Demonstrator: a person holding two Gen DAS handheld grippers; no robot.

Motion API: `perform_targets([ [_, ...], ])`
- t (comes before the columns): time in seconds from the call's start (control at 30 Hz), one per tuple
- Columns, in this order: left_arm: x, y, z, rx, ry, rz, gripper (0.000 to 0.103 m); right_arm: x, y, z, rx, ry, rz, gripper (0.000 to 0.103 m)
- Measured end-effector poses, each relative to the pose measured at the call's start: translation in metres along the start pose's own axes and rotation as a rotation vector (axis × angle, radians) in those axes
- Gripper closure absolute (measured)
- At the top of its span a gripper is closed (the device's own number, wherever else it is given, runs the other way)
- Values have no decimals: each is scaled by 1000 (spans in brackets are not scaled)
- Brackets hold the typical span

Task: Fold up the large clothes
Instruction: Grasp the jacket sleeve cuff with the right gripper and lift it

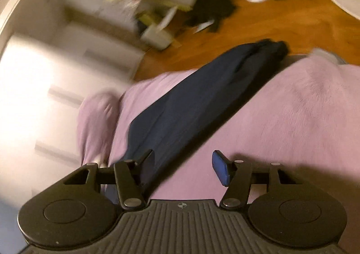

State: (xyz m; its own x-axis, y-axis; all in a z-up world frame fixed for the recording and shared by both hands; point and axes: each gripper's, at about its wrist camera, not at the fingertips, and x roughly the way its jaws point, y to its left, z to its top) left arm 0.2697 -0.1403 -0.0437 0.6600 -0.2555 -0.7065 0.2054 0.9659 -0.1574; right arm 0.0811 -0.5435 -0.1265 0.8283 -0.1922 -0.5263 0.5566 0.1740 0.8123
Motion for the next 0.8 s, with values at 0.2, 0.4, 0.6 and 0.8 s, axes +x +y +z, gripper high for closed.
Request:
perform_targets([
  [0.2,72,-48,28,70,35,17,0,46,-21,20,130,-69,10,80],
  [0.4,107,-69,43,82,28,23,0,35,11,45,-108,-167,11,94],
  [0.6,142,-80,54,60,50,8,0,38,47,49,-387,-256,-38,95],
  [0.8,183,-84,44,59,146,10,0,68,16,58,-271,-134,-105,94],
])
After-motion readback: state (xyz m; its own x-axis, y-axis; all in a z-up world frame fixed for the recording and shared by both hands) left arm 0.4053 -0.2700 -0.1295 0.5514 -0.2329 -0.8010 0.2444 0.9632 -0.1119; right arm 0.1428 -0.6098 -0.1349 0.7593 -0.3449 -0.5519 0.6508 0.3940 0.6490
